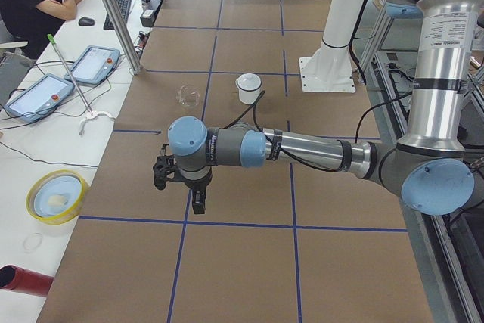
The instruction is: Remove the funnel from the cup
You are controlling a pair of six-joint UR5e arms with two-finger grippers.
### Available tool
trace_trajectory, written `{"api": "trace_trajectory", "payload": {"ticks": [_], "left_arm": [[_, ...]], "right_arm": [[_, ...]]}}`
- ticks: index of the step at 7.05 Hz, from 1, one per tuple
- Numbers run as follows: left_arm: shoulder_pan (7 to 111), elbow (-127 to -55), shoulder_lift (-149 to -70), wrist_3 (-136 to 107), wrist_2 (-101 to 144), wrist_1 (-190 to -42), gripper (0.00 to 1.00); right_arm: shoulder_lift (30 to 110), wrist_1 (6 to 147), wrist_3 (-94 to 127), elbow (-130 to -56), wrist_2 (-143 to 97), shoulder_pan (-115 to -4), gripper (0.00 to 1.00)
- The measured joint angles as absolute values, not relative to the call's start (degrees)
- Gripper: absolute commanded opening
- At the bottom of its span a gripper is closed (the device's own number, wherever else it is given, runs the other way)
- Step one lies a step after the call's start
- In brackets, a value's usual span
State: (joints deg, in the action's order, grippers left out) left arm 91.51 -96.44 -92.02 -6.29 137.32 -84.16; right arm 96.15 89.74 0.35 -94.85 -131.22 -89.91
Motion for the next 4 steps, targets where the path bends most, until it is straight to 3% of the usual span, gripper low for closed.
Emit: {"api": "trace_trajectory", "payload": {"ticks": [4], "left_arm": [[91.48,-95.97,-92.27,-6.11,133.95,-83.93,1.00]], "right_arm": [[96.15,89.74,0.35,-94.90,-131.22,-89.91,1.00]]}}
